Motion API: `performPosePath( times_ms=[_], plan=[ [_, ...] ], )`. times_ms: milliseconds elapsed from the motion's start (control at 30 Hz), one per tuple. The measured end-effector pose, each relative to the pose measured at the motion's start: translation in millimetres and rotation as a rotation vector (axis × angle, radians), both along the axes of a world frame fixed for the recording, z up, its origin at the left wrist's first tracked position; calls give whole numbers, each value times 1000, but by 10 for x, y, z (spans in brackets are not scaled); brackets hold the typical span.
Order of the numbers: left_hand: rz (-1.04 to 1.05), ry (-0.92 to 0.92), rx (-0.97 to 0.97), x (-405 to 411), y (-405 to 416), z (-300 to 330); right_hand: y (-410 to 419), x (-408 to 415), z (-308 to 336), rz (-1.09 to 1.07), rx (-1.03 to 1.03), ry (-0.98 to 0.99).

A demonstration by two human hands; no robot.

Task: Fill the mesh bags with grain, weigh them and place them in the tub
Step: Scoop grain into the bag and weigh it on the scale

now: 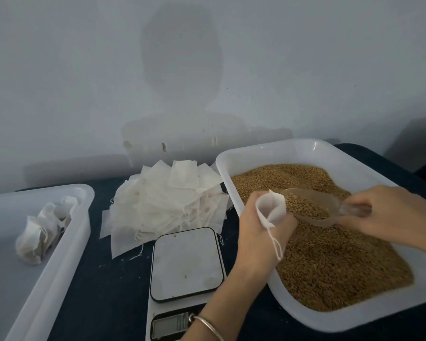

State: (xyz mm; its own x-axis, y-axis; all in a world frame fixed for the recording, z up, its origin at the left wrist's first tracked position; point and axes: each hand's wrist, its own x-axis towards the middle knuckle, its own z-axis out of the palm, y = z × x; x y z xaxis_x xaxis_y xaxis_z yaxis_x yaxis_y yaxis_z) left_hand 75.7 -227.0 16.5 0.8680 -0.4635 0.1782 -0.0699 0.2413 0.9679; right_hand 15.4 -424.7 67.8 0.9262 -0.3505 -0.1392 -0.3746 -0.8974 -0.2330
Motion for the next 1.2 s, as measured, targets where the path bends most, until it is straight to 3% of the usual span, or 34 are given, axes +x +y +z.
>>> performPosePath(
  times_ms=[67,133,300,433,533,733,867,1200],
  plan=[
    [45,117,-30,66,57,50,-5,-18,32,5,-32,2],
    [101,89,-12,134,144,102,-10,-27,36,8,-55,-14],
    [181,-275,240,212,399,250,-103,-55,-12,-24,-141,-18],
    [259,-418,508,218,538,239,-184,-123,-26,-65,-96,-64],
    [225,-403,624,189,544,161,-125,-182,38,-79,-2,-121],
    [218,-338,679,189,524,52,3,-287,184,30,327,-213],
    [208,-323,690,186,532,39,58,-315,293,149,443,-199],
    [209,-347,710,120,512,74,221,-224,654,358,263,-105]
  ],
)
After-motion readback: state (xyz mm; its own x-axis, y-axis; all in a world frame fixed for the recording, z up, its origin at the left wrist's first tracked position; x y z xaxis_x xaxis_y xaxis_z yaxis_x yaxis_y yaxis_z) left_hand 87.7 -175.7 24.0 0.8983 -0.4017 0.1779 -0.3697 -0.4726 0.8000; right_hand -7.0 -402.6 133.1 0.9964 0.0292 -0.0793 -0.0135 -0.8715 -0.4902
